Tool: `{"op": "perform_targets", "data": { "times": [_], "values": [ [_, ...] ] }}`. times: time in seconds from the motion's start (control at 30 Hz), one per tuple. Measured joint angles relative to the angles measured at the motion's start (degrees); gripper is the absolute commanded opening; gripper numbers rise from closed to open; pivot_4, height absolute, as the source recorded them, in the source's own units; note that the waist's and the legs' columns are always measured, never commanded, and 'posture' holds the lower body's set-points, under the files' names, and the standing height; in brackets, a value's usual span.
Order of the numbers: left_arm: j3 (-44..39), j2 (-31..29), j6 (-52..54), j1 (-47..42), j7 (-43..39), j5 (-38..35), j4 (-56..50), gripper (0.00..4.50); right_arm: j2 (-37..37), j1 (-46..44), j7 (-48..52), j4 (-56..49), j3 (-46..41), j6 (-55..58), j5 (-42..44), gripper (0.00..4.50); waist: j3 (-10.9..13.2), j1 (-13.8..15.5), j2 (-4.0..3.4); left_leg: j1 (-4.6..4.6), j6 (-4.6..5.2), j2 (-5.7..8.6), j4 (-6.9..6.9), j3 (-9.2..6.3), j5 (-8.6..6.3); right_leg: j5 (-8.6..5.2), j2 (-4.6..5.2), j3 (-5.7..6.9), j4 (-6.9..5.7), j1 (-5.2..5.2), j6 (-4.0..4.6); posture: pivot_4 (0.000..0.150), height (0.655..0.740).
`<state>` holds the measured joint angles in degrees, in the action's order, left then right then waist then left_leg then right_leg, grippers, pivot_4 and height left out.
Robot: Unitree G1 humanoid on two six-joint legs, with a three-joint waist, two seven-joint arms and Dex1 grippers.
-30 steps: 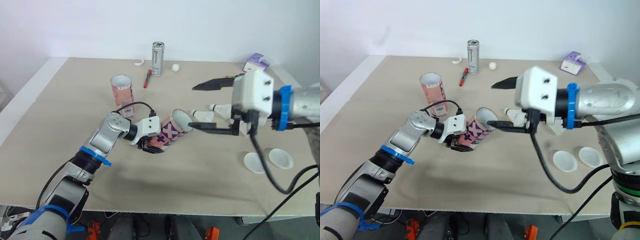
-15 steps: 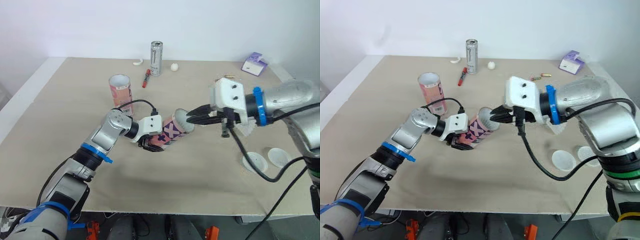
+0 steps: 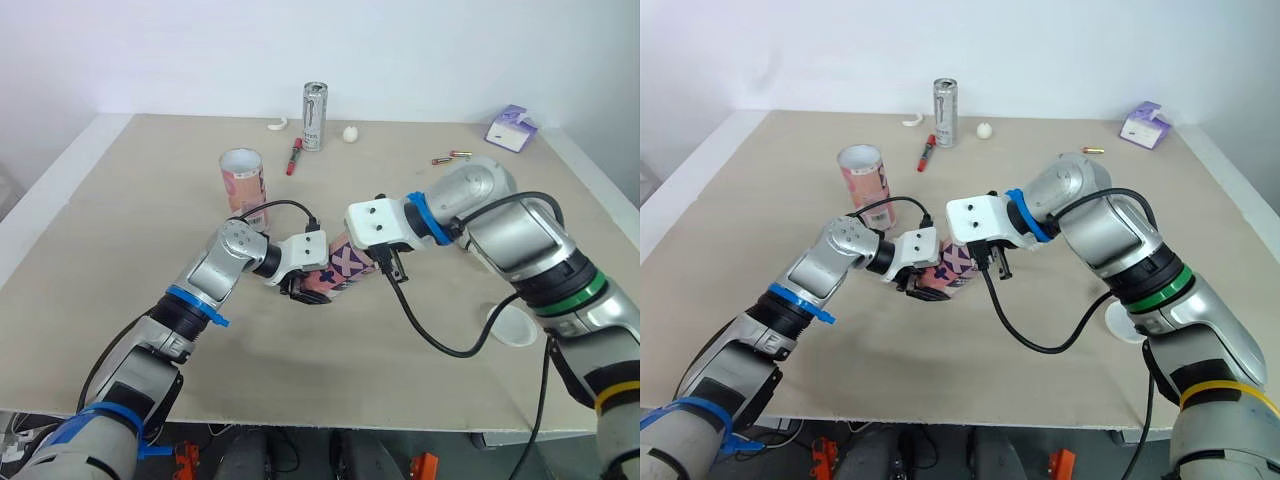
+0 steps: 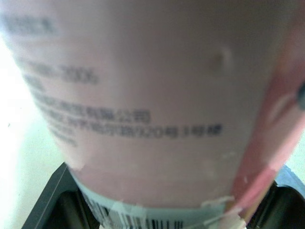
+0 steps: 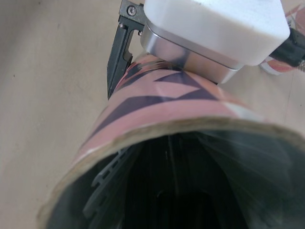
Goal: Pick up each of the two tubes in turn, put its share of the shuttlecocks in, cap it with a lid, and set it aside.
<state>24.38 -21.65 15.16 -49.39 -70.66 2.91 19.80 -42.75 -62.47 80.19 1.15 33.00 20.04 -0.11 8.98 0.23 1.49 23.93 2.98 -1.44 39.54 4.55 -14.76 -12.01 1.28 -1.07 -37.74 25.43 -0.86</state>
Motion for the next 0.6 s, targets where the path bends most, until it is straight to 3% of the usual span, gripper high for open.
{"op": "perform_targets", "data": {
  "times": [0.3,0.6],
  "values": [
    [-0.10,-0.34,0.35,0.00,0.29,0.66,1.06,3.19,6.12,-1.52,4.21,5.66,0.36,-0.56,-5.34,0.04,-0.06,-0.36,-0.02,-0.73,-0.07,-0.25,0.02,0.15,0.04,-0.03,-0.20,-0.02,-0.42,-0.32,0.29,0.150,0.7400],
    [-0.26,0.09,0.02,0.02,0.34,0.55,1.05,3.19,6.31,-1.94,7.75,7.70,-3.26,2.69,-2.76,0.04,-0.10,-0.27,-0.06,-0.55,-0.18,-0.25,0.01,0.12,0.11,0.03,-0.22,-0.05,-0.46,-0.19,0.41,0.150,0.7400]
  ]
}}
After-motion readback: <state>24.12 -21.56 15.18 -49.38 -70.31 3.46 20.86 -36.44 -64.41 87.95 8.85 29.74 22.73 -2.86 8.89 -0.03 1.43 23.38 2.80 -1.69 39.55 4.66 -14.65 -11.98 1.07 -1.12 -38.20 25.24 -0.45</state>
